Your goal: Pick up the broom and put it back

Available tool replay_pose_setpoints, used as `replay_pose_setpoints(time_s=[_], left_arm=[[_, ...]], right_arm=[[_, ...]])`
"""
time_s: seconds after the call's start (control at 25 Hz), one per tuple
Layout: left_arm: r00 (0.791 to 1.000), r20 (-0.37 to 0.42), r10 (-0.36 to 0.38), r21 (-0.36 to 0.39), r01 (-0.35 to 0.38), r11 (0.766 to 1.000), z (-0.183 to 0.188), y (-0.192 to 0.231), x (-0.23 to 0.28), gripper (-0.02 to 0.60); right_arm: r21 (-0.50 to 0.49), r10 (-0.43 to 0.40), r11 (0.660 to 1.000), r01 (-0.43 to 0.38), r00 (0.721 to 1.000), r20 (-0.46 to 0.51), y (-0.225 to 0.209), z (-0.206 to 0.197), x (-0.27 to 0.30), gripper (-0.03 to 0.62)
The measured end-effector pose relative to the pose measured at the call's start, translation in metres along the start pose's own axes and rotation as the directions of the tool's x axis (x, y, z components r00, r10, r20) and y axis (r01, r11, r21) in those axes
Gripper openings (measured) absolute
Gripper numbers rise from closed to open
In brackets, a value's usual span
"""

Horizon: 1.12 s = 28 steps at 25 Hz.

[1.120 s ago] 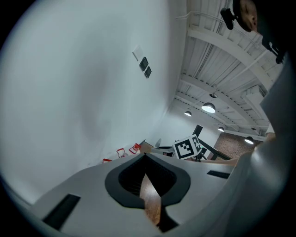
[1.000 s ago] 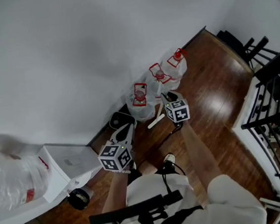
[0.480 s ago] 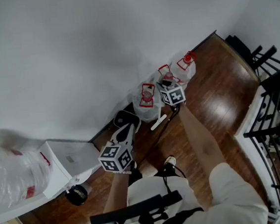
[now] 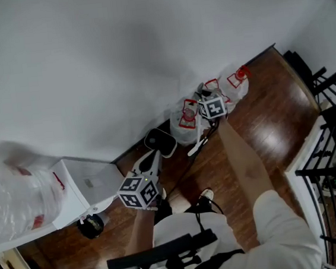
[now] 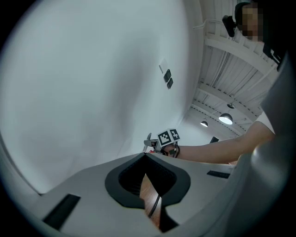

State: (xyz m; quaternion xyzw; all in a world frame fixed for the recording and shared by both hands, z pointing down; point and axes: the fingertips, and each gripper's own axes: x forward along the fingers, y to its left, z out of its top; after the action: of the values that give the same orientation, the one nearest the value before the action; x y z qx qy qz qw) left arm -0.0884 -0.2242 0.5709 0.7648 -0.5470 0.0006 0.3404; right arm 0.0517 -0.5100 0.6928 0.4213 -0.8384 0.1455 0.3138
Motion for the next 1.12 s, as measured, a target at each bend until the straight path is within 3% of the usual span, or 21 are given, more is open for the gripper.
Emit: replay_pose_setpoints(time_s=[0.28,0.4,0.48,0.64,0.76,0.84,0.96,1.12], left_arm=[[1.000,0.007,0.008,-0.014,-0.008,1.000,0.001,0.007,-0.005,-0.014],[1.000,0.008,0.005,-0.016,-0.005,1.000,0.001,0.008,-0.007,-0.014],[1.000,0.009,0.001,-0.018,-0.001,1.000,0.001,0.008,-0.007,-0.014],[1.000,0.010,-0.016,-0.018,0.016,1.000,0.001,0.005,-0.007,-0.014],[0.999,0.011,-0.039,-0.004,0.039,0.999,0.003,0.003,-0.006,-0.014],[0.998,0.007,-0.062,0.011,0.062,0.998,0.005,0.001,-0.006,-0.014],[0.994,-0.006,-0.113,0.028,0.113,0.993,0.009,-0.004,-0.005,-0.014],[0.981,-0.026,-0.194,0.066,0.195,0.979,0.014,-0.015,-0.004,-0.014]], right_arm=[[0.010,-0.025,1.000,0.025,0.999,-0.025,0.000,0.003,0.011,0.138],[0.018,-0.026,0.999,0.027,0.999,-0.028,0.000,0.002,0.009,0.189],[0.021,-0.035,0.999,0.035,0.999,-0.023,-0.003,0.002,0.005,0.189],[0.024,-0.053,0.998,0.053,0.999,0.004,-0.008,0.001,-0.017,0.207],[0.087,-0.081,0.993,0.076,0.995,0.055,-0.011,-0.002,-0.053,0.207],[0.178,-0.088,0.982,0.069,0.990,0.106,-0.010,-0.008,-0.085,0.157],[0.312,-0.121,0.948,0.060,0.976,0.181,-0.007,-0.022,-0.136,0.024],[0.438,-0.182,0.897,0.057,0.952,0.248,0.012,-0.035,-0.203,0.008]])
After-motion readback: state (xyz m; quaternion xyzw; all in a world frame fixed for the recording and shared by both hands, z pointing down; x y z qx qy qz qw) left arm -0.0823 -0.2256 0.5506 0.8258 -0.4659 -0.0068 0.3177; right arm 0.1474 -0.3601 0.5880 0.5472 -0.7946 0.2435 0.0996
